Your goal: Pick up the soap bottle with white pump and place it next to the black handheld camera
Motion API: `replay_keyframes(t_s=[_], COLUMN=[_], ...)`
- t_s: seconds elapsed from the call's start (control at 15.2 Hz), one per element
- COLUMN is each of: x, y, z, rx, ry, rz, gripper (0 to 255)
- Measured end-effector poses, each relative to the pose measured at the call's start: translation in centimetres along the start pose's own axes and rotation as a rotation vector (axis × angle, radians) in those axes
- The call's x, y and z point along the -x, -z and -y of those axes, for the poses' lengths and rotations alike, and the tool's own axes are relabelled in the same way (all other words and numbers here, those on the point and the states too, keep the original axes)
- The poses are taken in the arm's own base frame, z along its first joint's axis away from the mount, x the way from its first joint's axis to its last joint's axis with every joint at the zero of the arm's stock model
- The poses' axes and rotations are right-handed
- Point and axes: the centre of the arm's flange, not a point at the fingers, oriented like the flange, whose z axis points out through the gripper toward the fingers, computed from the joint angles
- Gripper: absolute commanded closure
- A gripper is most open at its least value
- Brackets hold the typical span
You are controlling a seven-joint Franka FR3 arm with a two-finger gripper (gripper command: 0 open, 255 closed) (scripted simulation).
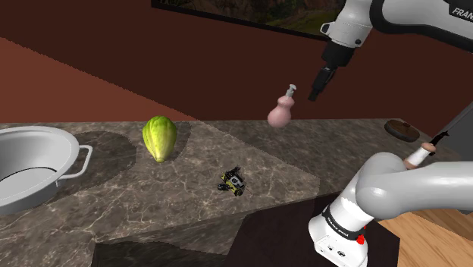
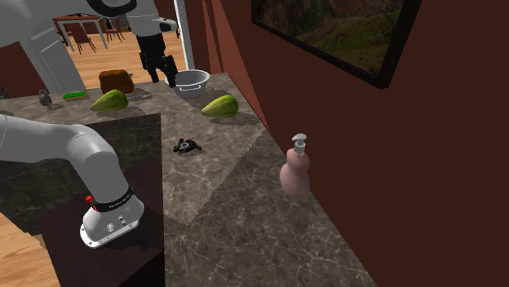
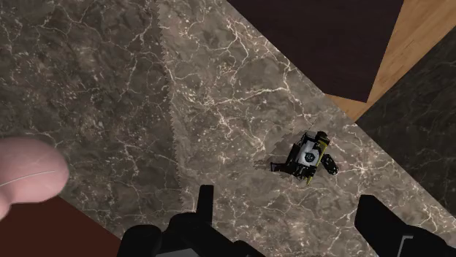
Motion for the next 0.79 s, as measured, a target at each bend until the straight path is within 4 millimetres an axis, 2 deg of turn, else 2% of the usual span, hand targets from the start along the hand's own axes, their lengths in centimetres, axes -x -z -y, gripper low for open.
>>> replay_keyframes(t_s=[0.07,0.2,0.79], x=[0.0,-0.5,-4.7], y=[0.0,-0.4,-4.2], z=[0.0,-1.4,-11.6], rx=[0.0,-0.001,-0.007], ry=[0.0,-0.001,-0.011], rz=[0.0,-0.002,-0.015], gripper=[0,0,0])
